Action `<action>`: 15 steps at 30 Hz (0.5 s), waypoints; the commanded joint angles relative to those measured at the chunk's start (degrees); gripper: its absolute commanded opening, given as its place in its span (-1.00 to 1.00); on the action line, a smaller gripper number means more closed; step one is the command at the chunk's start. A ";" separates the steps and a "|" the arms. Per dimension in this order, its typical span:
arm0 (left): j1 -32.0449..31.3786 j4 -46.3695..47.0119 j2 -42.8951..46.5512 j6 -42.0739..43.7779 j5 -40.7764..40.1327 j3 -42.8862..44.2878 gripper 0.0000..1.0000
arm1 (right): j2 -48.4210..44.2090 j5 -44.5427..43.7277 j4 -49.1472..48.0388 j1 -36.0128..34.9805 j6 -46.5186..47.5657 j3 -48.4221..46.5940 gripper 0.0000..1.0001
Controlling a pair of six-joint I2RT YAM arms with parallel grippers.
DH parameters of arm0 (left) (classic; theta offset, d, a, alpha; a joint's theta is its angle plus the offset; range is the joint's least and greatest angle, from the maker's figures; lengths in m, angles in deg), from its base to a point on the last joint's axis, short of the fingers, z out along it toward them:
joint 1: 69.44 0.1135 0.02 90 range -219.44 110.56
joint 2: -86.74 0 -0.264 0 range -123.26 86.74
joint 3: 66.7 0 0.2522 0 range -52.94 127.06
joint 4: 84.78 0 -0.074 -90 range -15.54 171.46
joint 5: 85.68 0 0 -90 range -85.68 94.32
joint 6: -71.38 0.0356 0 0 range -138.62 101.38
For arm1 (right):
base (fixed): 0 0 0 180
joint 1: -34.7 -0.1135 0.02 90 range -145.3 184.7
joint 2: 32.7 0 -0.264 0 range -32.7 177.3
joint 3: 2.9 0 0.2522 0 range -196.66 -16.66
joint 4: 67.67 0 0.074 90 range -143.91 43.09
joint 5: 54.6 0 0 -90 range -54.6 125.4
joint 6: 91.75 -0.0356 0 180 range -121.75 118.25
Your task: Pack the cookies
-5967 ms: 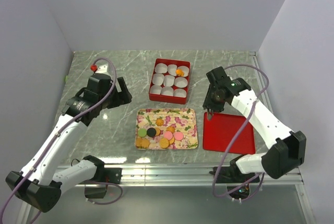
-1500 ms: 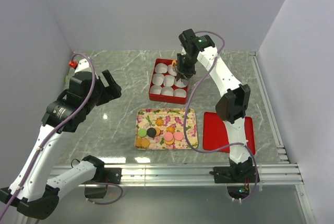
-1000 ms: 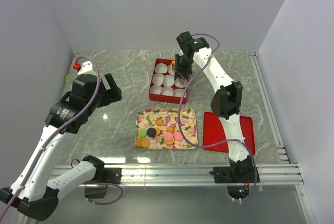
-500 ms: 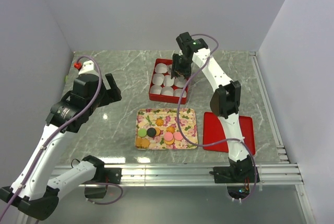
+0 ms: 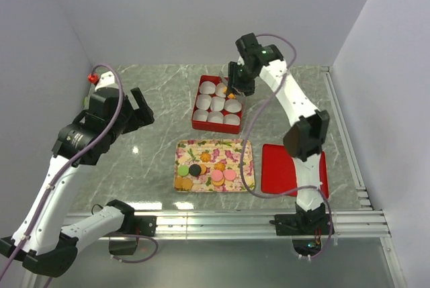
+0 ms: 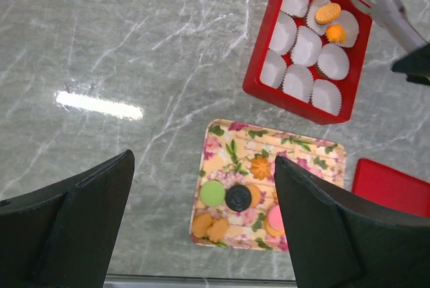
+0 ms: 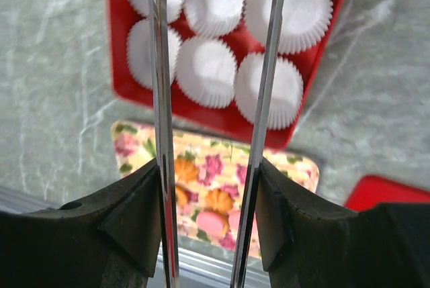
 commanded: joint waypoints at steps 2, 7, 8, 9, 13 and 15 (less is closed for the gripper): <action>-0.25 -3.97 -0.59 -5.13 -0.15 4.88 0.80 | -12.27 -0.02 -1.79 -0.10 2.73 6.67 0.14; -0.16 -7.75 0.20 -10.57 -1.47 6.02 0.79 | -21.95 3.76 -4.87 -0.62 4.57 19.15 0.14; -0.25 -8.02 0.46 -11.03 -1.64 5.85 0.79 | -23.18 4.29 -5.22 -1.23 4.84 20.99 0.14; -0.25 -8.46 0.90 -11.47 -1.91 5.68 0.79 | -25.54 4.64 -6.09 -1.67 5.10 24.75 0.13; -0.16 -9.78 3.18 -14.71 -1.65 3.66 0.76 | -31.88 4.30 -8.21 -5.71 4.49 34.62 0.13; -0.25 -9.96 5.46 -15.77 -1.56 1.82 0.77 | -35.21 4.21 -8.56 -9.39 3.18 39.35 0.13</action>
